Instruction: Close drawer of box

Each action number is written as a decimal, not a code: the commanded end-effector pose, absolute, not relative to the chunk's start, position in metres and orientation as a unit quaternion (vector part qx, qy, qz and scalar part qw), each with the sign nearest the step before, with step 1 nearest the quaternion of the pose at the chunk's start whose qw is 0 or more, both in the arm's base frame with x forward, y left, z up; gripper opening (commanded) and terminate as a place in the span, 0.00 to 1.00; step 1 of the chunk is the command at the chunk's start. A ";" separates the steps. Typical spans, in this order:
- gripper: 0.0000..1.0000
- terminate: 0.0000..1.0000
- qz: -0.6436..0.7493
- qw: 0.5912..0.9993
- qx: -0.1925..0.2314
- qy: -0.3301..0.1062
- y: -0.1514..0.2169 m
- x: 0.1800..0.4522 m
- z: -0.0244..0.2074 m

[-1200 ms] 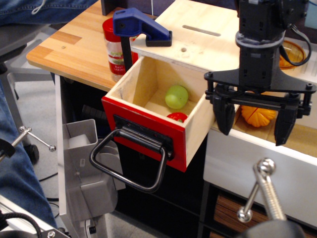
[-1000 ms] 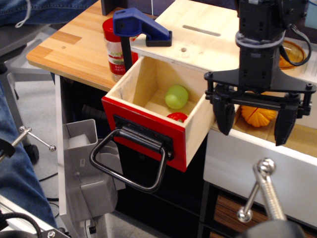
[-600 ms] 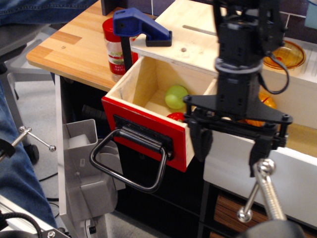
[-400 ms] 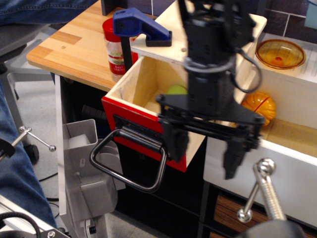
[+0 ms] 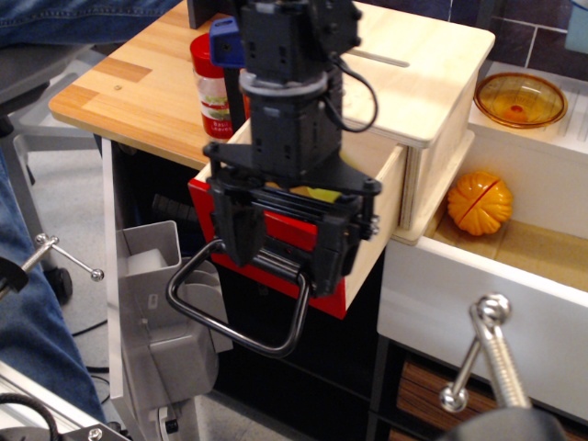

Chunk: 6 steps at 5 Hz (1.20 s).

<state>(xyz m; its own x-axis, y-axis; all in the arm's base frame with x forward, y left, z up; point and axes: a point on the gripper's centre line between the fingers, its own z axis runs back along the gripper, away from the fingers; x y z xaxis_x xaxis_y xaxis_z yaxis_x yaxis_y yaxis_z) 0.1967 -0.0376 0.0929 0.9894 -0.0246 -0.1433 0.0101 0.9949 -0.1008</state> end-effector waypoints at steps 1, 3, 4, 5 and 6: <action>1.00 0.00 -0.032 0.999 -0.033 0.025 -0.004 0.209 0.090; 1.00 0.00 -0.094 0.995 -0.012 -0.020 0.006 0.236 0.079; 1.00 0.00 -0.102 0.994 -0.007 -0.048 0.005 0.254 0.085; 1.00 0.00 -0.106 0.992 -0.003 -0.062 0.006 0.273 0.093; 1.00 0.00 -0.098 0.993 -0.005 -0.065 0.005 0.296 0.098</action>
